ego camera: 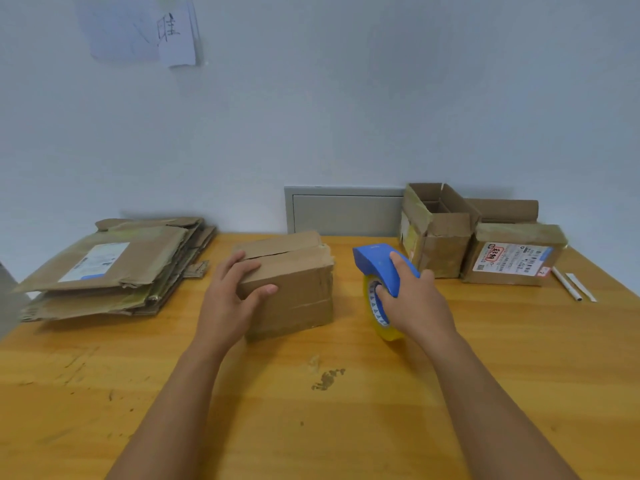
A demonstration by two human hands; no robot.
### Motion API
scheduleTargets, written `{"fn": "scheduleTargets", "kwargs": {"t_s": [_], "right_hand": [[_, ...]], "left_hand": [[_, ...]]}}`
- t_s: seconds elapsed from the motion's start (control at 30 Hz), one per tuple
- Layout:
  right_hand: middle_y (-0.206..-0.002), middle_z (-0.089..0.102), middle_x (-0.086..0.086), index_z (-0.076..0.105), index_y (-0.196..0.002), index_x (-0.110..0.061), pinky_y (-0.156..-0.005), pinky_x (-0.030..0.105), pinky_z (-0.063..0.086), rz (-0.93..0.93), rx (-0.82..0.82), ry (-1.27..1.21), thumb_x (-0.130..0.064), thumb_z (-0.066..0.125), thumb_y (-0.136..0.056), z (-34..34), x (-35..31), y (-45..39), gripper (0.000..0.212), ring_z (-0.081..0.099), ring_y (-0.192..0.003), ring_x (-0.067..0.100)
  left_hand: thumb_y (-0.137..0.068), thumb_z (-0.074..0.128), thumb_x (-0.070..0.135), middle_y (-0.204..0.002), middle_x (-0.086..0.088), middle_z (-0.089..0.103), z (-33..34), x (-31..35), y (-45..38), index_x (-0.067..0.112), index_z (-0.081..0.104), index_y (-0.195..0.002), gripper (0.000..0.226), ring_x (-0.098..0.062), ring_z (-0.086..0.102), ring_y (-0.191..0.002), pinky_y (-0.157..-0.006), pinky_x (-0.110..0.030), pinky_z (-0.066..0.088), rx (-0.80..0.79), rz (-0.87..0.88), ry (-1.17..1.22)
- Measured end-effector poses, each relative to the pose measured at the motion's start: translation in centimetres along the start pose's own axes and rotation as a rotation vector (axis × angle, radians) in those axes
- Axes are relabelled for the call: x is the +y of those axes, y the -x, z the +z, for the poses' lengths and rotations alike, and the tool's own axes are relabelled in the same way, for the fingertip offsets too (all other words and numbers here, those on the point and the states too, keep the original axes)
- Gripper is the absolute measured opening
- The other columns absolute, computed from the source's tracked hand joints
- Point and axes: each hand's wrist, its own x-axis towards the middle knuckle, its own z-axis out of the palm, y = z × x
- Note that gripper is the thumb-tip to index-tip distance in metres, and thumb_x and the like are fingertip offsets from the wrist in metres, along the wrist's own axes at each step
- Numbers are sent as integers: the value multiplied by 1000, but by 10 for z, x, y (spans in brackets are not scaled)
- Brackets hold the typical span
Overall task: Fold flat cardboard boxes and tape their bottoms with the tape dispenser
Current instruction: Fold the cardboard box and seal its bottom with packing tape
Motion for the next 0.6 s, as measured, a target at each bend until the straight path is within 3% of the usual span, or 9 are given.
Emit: {"fn": "scheduleTargets", "kwargs": {"t_s": [0.1, 0.23, 0.37, 0.5, 0.6], "right_hand": [[-122, 38, 6, 18, -155, -45, -73, 31, 42, -68, -4, -186, -50, 52, -98, -13, -7, 2, 67, 52, -89, 21], [-119, 47, 3, 36, -149, -46, -80, 28, 38, -278, 100, -321, -49, 64, -90, -46, -22, 7, 65, 53, -101, 19], [-119, 55, -32, 53, -135, -48, -78, 13, 43, -425, 108, -597, -71, 62, -70, -82, -51, 13, 69, 55, -105, -12], [-120, 55, -35, 57, -135, -38, -82, 1, 43, -538, 33, -713, -49, 69, -87, -82, -86, -3, 51, 52, -106, -20], [-114, 55, -24, 57, -130, -34, -74, 4, 44, -550, 3, -698, -38, 72, -89, -67, -110, -19, 44, 56, -92, -17]], "left_hand": [[-77, 66, 54, -141, 19, 41, -4, -2, -4, 33, 61, -122, 50, 8, 34, -125, -103, -22, 32, -27, 33, 32], [-77, 67, 52, -145, 13, 44, -11, -6, -7, 30, 62, -125, 53, 5, 37, -128, -105, -28, 36, -79, 48, 76], [-77, 68, 54, -146, 14, 44, -10, -7, -4, 34, 60, -125, 52, 0, 40, -130, -103, -31, 41, -102, 56, 103], [-78, 65, 59, -147, 20, 40, -3, -4, -1, 35, 59, -127, 55, 14, 34, -128, -99, -23, 40, -133, 84, 98], [-80, 65, 56, -149, 19, 38, 2, -3, 2, 32, 59, -127, 53, 9, 35, -133, -99, -21, 40, -136, 90, 126]]}}
